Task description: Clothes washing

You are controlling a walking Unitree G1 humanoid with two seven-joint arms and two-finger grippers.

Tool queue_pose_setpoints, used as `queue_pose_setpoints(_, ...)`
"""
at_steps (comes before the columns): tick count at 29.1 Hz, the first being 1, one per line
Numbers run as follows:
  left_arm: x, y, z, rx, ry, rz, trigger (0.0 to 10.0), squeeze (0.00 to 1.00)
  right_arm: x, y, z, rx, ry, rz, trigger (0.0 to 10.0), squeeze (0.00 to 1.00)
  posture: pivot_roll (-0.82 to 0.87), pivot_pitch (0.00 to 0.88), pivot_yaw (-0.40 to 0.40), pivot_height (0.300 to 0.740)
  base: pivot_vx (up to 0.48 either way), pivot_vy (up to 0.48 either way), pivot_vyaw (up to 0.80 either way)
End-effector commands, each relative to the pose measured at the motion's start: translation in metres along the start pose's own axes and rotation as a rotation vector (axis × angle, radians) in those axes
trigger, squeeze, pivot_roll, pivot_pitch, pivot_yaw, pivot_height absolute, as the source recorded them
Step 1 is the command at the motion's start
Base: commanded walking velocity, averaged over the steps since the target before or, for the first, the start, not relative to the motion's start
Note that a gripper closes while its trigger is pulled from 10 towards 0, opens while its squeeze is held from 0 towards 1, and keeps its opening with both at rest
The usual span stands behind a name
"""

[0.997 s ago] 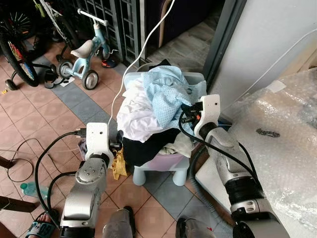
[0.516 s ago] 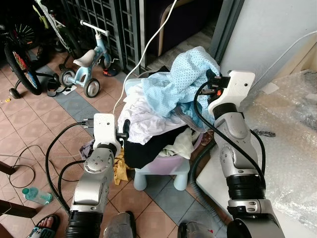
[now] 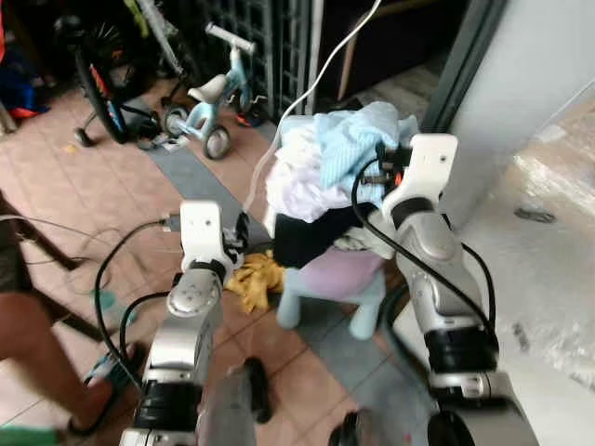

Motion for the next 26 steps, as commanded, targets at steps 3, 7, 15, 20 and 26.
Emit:
queue_pose_setpoints(3, -0.005, 0.019, -0.008, 0.004, -0.023, -0.065, 10.0, 0.0, -0.002, 0.015, -0.014, 0.037, -0.044, -0.053, 10.0, 0.0, -0.03, 0.091, 0.008, 0.74, 0.0, 0.0, 0.0)
queue_pose_setpoints(7, -0.005, 0.022, -0.009, 0.018, -0.034, -0.08, 10.0, 0.0, -0.002, 0.02, -0.023, 0.048, -0.079, -0.075, 10.0, 0.0, -0.03, 0.093, 0.009, 0.74, 0.0, 0.0, 0.0)
queue_pose_setpoints(15, -0.004, 0.028, -0.01, 0.04, -0.051, -0.115, 10.0, 0.0, -0.005, 0.039, -0.049, 0.18, -0.185, -0.148, 10.0, 0.0, -0.03, 0.093, 0.01, 0.74, 0.0, 0.0, -0.59)
queue_pose_setpoints(20, -0.004, 0.029, -0.011, 0.05, -0.064, -0.124, 10.0, 0.0, -0.009, 0.055, -0.067, 0.253, -0.25, -0.199, 10.0, 0.0, -0.03, 0.093, 0.011, 0.74, 0.05, 0.0, -0.64)
queue_pose_setpoints(26, -0.003, 0.032, -0.013, 0.061, -0.083, -0.139, 10.0, 0.0, -0.012, 0.063, -0.08, 0.29, -0.291, -0.219, 10.0, 0.0, -0.03, 0.096, 0.011, 0.74, 0.309, 0.0, 0.0)
Point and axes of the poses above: a point about 5 cm out from each wrist's last joint towards the gripper, its own x axis pointing back from the gripper into the wrist, its own y axis along the axis of the wrist's last joint, z = x × y, the point moved 4 cm from there along -x, pointing out of the wrist towards the gripper, and after that the axes turned 7 degrees about x, right-handed, at the moved point
